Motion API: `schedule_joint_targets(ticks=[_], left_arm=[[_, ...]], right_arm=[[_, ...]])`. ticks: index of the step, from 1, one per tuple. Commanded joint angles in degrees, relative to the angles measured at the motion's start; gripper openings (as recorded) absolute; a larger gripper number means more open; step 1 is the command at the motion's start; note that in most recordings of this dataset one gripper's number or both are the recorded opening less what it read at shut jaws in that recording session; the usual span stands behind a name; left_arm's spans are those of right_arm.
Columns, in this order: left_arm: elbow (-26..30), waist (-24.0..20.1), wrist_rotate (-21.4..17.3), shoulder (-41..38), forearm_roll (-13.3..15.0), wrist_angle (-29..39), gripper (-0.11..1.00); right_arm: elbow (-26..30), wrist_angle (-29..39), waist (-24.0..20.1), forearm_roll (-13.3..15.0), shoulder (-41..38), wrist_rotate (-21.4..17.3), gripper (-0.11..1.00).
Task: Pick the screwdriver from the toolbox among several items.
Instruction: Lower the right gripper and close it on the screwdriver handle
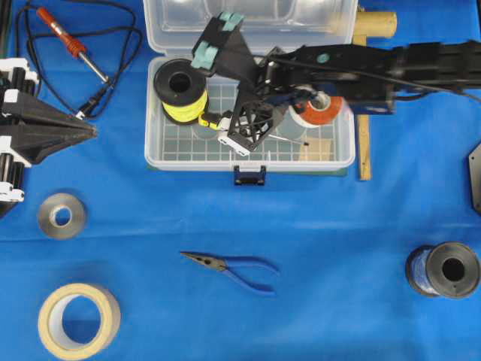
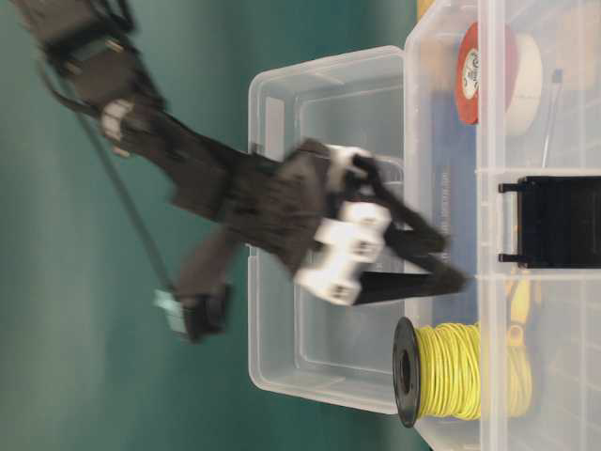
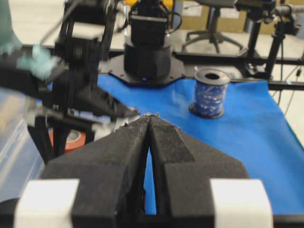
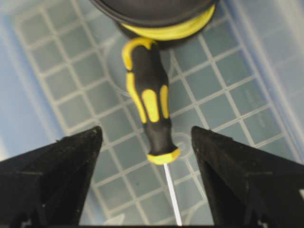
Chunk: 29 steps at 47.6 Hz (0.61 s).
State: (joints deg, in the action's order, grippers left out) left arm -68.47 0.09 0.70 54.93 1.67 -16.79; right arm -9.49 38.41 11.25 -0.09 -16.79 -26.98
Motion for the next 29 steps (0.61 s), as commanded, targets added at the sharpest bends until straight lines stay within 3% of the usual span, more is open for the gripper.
schedule_joint_targets(ticks=[1,15,19,22,27,29], left_arm=[[0.44,0.09,0.09,-0.44,0.09,-0.62,0.0],[0.0,0.0,0.0,-0.35,0.09,-0.62,0.0],[-0.18,0.09,0.09,-0.18,0.09,-0.62,0.0],[-0.18,0.0,0.09,-0.09,0.09,-0.53,0.0],[-0.18,0.0,0.09,0.0,0.09,-0.44,0.0],[-0.18,0.0,0.09,0.0,0.09,-0.53,0.0]], right_arm=[[1.58,-0.26,0.18,-0.18,-0.53,-0.09,0.75],[1.58,-1.93,0.35,-0.18,-4.66,0.35,0.75],[1.58,-2.81,0.18,-0.18,-5.01,0.62,0.7],[1.58,-2.72,0.09,-0.26,-5.01,0.62,0.57],[1.58,-1.85,-0.09,-0.53,-4.75,0.62,0.26],[1.58,-1.05,-0.09,-0.7,-4.39,0.62,0.25]])
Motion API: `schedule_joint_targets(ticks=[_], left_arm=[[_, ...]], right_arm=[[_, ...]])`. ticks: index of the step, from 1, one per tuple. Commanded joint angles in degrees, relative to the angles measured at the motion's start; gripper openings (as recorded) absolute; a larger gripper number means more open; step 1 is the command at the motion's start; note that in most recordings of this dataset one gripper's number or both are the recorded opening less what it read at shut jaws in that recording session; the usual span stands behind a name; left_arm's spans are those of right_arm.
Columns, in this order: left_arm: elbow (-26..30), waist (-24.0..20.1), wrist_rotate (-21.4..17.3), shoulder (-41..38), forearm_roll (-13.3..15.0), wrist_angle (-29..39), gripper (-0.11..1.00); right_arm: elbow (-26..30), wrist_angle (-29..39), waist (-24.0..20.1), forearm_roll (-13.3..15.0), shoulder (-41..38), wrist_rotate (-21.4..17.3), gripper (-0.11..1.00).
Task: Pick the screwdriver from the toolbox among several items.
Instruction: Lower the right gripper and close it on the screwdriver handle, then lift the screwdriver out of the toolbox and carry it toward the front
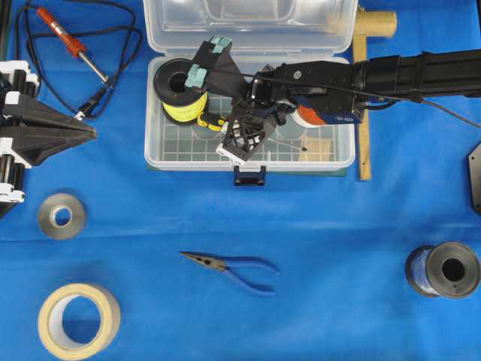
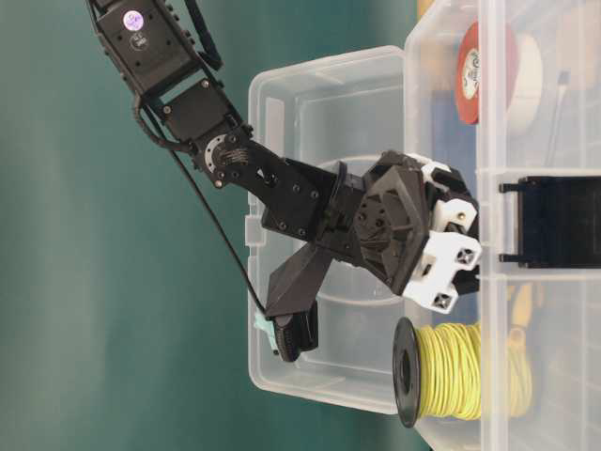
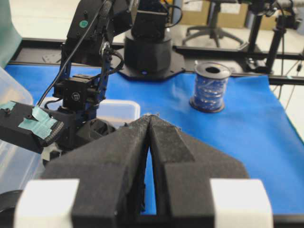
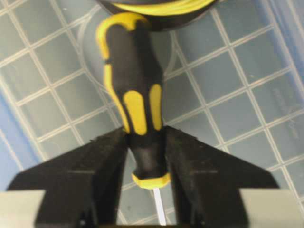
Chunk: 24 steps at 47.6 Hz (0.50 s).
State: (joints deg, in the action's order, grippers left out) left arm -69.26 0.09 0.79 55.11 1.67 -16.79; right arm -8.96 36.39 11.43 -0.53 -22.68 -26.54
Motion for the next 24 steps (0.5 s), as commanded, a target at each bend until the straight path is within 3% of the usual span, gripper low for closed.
schedule_joint_targets(ticks=[1,24], left_arm=[[0.62,0.09,-0.09,-0.18,0.09,-0.44,0.0],[0.7,-0.26,0.0,-0.09,0.18,-0.62,0.0]], right_arm=[[1.05,1.23,-0.26,-0.26,1.85,0.18,0.25],[1.23,12.92,-2.11,-0.26,19.42,-2.29,0.25]])
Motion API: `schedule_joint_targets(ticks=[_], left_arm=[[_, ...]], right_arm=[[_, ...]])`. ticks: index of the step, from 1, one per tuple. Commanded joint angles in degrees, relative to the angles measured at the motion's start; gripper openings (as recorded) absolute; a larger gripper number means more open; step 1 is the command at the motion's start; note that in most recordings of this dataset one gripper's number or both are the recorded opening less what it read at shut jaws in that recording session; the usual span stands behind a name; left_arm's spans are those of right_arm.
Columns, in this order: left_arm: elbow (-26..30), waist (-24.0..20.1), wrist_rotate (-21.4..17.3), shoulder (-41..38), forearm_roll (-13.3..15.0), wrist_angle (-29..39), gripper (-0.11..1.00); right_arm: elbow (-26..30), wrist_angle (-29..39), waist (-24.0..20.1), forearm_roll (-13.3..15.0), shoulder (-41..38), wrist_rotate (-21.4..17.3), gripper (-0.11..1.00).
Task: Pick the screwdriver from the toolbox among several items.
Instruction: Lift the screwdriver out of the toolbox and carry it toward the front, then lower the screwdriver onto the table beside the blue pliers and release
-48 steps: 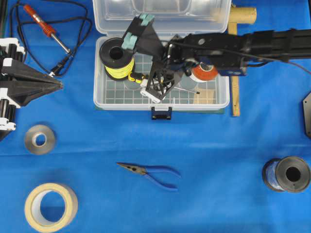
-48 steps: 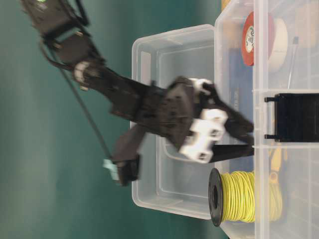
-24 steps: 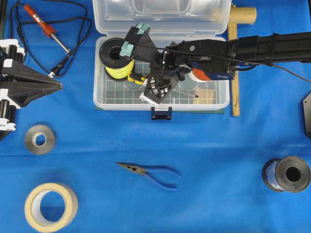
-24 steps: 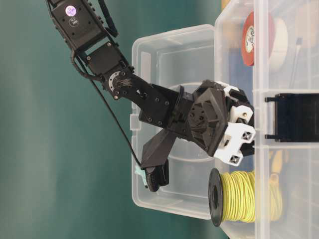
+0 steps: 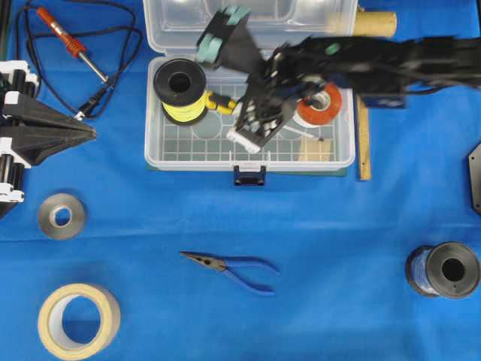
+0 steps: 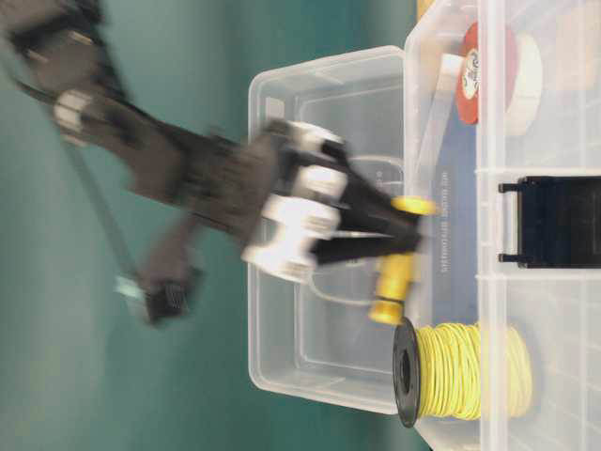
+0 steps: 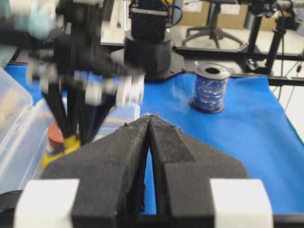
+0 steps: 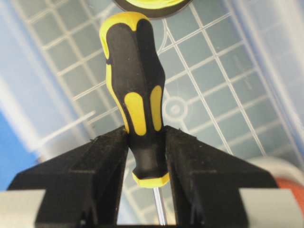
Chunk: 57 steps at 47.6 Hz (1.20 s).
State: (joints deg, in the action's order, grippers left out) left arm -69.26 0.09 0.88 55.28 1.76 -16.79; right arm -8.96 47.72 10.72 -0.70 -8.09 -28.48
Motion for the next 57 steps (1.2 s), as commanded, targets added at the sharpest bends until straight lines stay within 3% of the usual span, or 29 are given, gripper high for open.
schedule_joint_targets(ticks=[1,11,24,39,57], left_arm=[[0.7,-0.35,-0.09,-0.26,0.09,-0.62,0.0],[0.62,-1.41,-0.09,-0.26,0.09,-0.35,0.0],[0.53,-1.49,-0.09,-0.26,0.09,-0.26,0.0],[0.53,-1.49,0.0,-0.26,0.09,-0.26,0.0],[0.44,-1.58,0.18,0.0,0.09,0.09,0.0]], right_arm=[[1.23,1.93,-1.85,-0.18,5.71,-0.88,0.26],[1.41,2.81,-10.55,0.7,9.67,-6.33,0.25],[4.39,-0.26,-20.48,7.21,1.85,-13.71,0.25],[10.2,-1.32,-22.41,7.82,-12.13,-13.97,0.25],[10.37,-6.68,-23.03,5.54,-18.81,-14.15,0.26]])
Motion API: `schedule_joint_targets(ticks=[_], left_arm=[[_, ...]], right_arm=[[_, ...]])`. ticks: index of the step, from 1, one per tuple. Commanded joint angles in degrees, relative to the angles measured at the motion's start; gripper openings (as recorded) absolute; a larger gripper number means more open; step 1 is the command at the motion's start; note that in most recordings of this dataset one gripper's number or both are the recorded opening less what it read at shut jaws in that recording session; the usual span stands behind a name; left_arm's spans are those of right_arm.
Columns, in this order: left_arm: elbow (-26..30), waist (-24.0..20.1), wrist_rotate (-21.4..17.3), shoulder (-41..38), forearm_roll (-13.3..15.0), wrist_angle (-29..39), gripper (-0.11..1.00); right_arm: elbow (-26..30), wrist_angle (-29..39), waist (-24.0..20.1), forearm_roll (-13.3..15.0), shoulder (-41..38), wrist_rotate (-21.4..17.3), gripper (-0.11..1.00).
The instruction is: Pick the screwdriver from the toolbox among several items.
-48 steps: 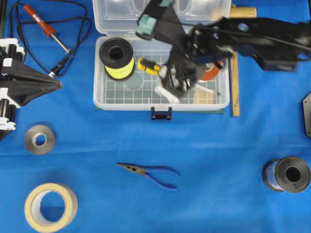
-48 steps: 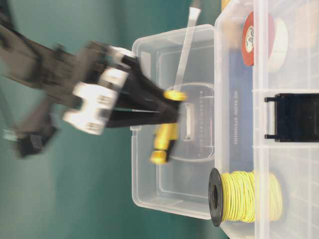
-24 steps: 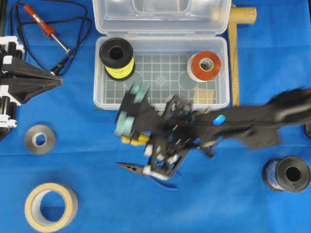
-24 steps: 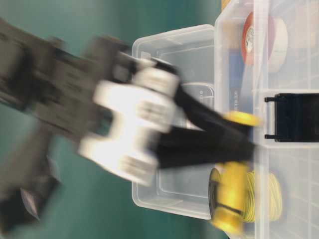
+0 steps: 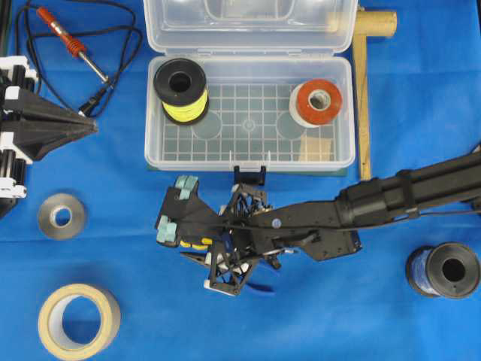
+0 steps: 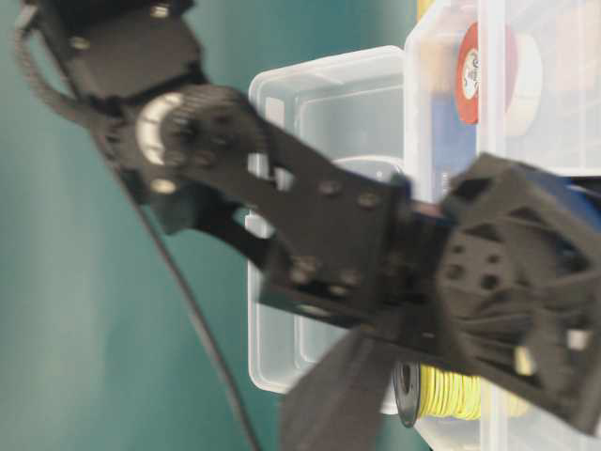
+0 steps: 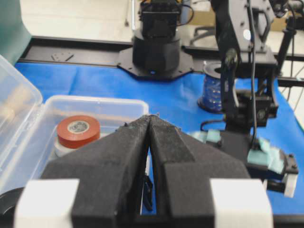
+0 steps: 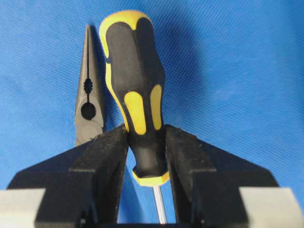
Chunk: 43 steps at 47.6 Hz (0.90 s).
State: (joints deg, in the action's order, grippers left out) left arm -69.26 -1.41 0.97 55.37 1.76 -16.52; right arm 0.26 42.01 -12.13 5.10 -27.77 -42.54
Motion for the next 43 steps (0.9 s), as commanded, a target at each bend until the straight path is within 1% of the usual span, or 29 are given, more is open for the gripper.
schedule_joint_targets(ticks=[1,9,14,15,17,18,21,23,25,27,30,33,34,37,39,43], left_arm=[[0.53,0.0,0.09,-0.09,0.09,-0.09,0.0],[0.44,-0.09,0.09,0.26,0.18,0.7,0.0],[0.35,0.0,0.09,0.7,0.09,1.05,0.0],[0.35,-0.09,0.09,0.88,0.09,1.14,0.0],[0.26,-0.09,0.09,1.14,0.09,1.32,0.0],[0.35,0.0,0.09,1.32,0.09,1.32,0.0],[0.26,0.0,0.09,1.67,0.09,1.58,0.0],[0.26,0.0,0.18,1.93,0.09,1.76,0.0],[0.26,0.0,0.18,2.29,0.09,2.02,0.0],[0.26,-0.09,0.18,2.46,0.09,2.29,0.0],[0.35,0.0,0.18,2.72,0.09,2.37,0.0],[0.35,0.0,0.18,2.99,0.09,2.37,0.0],[0.44,0.0,0.18,3.08,0.09,2.37,0.0],[0.44,-0.09,0.18,3.25,0.09,2.37,0.0],[0.35,0.0,0.18,3.25,0.09,2.37,0.0],[0.26,0.0,0.18,3.16,0.18,2.29,0.0]], right_arm=[[1.05,-1.05,-0.18,-0.35,0.7,-0.18,0.26],[1.05,-0.97,-0.09,-1.05,0.44,-0.18,0.26],[1.05,-0.53,-0.09,-0.97,0.62,-0.18,0.28],[1.05,-0.26,-0.09,-0.97,0.7,-0.18,0.31],[1.05,0.7,-0.09,-0.7,1.58,-0.09,0.46],[1.05,1.14,-0.09,-0.62,2.02,0.0,0.54],[1.05,3.16,-0.09,0.35,4.39,0.18,0.72],[0.97,4.57,-0.09,1.14,6.06,0.18,0.8],[0.97,6.06,-0.18,2.11,8.17,0.18,0.79],[0.7,7.38,-0.26,3.08,10.46,0.18,0.75],[0.0,9.58,-0.7,5.63,15.03,0.18,0.71],[-1.14,11.07,-1.14,8.44,18.9,-0.09,0.71],[-2.02,11.87,-1.49,9.93,20.92,-0.09,0.72],[-4.31,12.39,-2.2,12.92,25.22,-0.09,0.72],[-7.21,12.22,-2.99,15.12,28.92,-0.18,0.72],[-12.66,10.46,-4.31,17.67,34.89,-0.35,0.72]])
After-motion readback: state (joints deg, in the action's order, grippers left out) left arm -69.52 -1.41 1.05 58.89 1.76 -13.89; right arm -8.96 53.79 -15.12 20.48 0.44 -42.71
